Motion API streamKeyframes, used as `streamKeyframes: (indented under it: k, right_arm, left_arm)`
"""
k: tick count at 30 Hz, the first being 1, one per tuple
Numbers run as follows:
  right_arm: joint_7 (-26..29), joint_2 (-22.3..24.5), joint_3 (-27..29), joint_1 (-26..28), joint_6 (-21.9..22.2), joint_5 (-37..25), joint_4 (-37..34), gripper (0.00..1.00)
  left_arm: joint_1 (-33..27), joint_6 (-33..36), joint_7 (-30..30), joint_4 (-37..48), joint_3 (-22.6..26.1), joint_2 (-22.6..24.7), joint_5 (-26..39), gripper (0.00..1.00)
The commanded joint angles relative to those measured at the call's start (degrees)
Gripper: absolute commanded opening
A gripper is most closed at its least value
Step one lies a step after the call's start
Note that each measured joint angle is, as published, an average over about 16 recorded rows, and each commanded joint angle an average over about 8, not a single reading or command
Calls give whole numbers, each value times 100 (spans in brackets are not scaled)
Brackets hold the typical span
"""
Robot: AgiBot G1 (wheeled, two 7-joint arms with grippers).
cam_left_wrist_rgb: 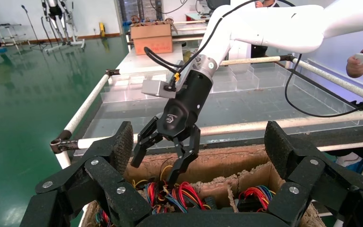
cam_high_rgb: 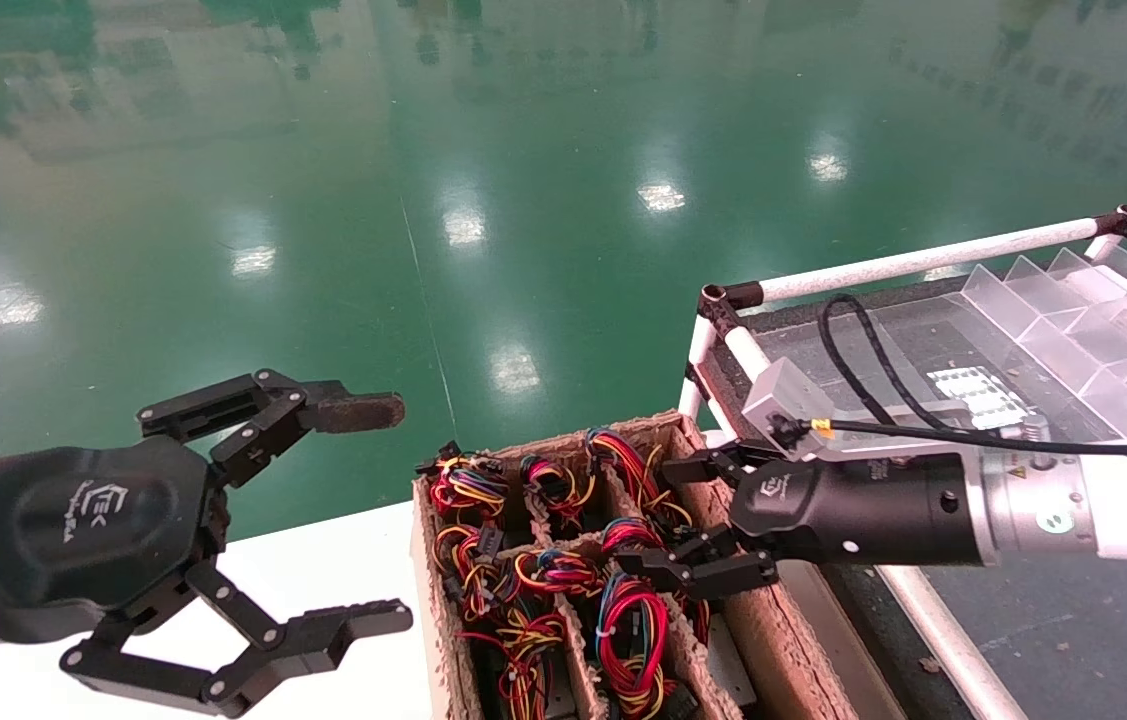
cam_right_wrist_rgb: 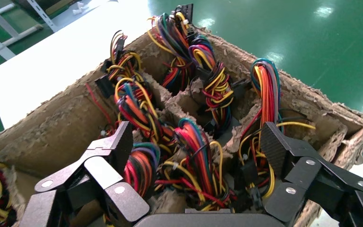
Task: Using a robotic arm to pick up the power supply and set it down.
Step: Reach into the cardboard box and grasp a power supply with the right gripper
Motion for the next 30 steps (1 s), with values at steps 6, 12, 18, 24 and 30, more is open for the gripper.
streamKeyframes:
  k: [6,12,18,24,30]
  right_arm:
    - [18,-149,-46,-25,146,-83,-36,0]
    - [-14,-162,-57,-84,259,-144,-20,0]
    - [-80,-106,-54,-165,268,-150,13,0]
    - [-178,-95,-58,-227,287,-166,-32,0]
    - [-276,-133,-51,-235,331,-171,-94,0]
  left_arm:
    - [0,0,0,0,0,0,0,100]
    - [0,0,0,0,0,0,0,100]
    - [0,0,0,0,0,0,0,100]
    - [0,0,0,0,1,0,0,100]
    - [0,0,0,0,1,0,0,100]
